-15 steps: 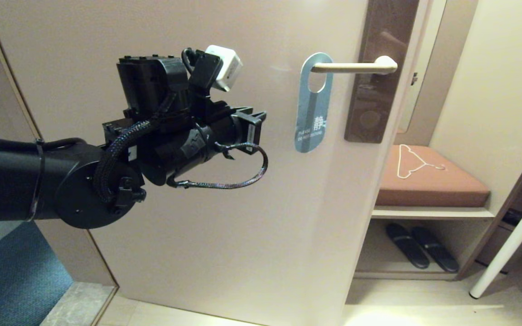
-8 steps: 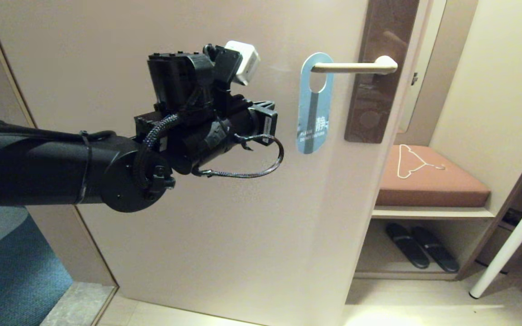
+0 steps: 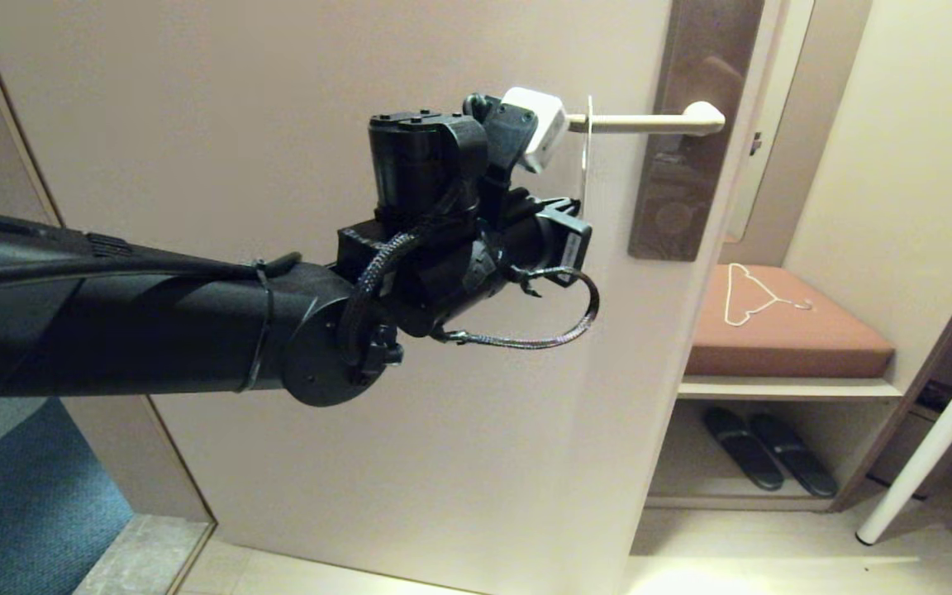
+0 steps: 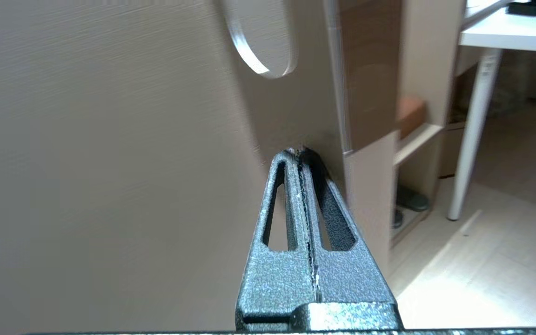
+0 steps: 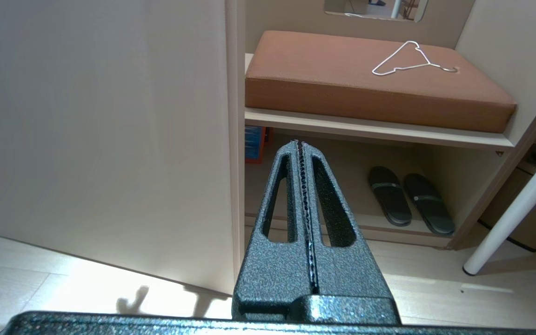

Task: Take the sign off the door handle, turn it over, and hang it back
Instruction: Hang the sign back with the other side facing out

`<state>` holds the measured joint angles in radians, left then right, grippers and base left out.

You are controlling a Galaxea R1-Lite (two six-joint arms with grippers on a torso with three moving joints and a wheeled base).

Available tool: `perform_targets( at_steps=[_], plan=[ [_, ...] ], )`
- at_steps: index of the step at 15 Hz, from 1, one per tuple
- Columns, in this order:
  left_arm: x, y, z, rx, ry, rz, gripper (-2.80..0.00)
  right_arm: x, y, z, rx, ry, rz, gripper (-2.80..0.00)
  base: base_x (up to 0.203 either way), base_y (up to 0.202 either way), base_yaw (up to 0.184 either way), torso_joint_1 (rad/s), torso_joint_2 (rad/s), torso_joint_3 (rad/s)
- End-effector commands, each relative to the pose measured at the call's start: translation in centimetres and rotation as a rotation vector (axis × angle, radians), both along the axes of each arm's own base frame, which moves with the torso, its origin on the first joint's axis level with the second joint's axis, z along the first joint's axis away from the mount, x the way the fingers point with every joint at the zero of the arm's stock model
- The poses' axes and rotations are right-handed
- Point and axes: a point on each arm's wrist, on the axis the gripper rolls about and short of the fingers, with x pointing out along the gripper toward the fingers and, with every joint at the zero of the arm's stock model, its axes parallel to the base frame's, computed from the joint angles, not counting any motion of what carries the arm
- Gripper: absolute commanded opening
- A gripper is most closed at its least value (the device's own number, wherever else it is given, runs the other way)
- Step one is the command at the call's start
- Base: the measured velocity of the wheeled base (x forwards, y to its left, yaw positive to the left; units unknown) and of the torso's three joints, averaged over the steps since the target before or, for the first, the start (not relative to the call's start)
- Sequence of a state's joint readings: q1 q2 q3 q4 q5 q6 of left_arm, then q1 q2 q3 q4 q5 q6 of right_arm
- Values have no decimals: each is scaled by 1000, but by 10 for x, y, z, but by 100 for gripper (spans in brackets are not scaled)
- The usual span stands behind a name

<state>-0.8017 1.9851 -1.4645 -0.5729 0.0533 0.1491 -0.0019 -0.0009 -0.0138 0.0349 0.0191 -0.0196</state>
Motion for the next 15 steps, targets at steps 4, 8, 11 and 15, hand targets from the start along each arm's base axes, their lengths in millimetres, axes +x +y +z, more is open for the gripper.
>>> perform_targets(
  at_steps=[4, 8, 11, 15],
  plan=[
    [-8, -18, -2, -2, -5, -43, -280, 0, 0, 0, 0, 1, 1, -280, 0, 0, 0, 0, 0, 0],
    [-3, -27, 0, -8, -13, -47, -280, 0, 0, 0, 0, 1, 1, -280, 0, 0, 0, 0, 0, 0],
    [5, -35, -4, -10, -15, -46, -280, 0, 0, 0, 0, 1, 1, -280, 0, 0, 0, 0, 0, 0],
    [15, -38, -16, 8, 4, -33, -280, 0, 0, 0, 0, 1, 1, -280, 0, 0, 0, 0, 0, 0]
  ],
)
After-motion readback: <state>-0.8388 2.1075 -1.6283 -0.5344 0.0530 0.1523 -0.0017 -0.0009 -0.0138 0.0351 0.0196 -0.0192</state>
